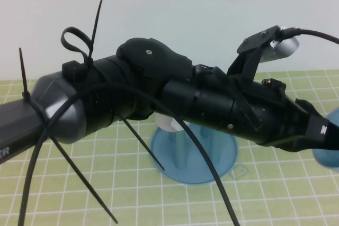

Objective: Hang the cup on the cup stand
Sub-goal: Adjust the cup with two arms

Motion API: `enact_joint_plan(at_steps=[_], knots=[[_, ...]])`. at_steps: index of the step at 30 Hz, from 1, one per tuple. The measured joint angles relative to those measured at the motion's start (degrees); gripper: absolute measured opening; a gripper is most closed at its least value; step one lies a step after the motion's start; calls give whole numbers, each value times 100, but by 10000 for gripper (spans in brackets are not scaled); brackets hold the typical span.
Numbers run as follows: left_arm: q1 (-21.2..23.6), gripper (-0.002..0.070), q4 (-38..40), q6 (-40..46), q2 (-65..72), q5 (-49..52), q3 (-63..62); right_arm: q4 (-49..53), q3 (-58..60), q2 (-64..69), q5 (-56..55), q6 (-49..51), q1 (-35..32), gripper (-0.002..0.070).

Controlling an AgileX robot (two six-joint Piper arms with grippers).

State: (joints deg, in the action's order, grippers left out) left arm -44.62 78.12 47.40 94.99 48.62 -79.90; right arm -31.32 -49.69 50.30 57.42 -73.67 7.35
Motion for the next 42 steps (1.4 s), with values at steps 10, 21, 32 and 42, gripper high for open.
enact_joint_plan(at_steps=[10,21,32,42], knots=[[355,375,4,154,0,470,0,-52,0,0,0,-63,4,556],[950,368,563,455,0,2049,-654,-62,0,47,60,-77,4,556],[156,368,-1082,688,-111,2035,-1363,-62,0,52,162,88,4,556],[-218,367,-1559,509,-86,1485,-1363,-62,0,106,171,106,4,556]])
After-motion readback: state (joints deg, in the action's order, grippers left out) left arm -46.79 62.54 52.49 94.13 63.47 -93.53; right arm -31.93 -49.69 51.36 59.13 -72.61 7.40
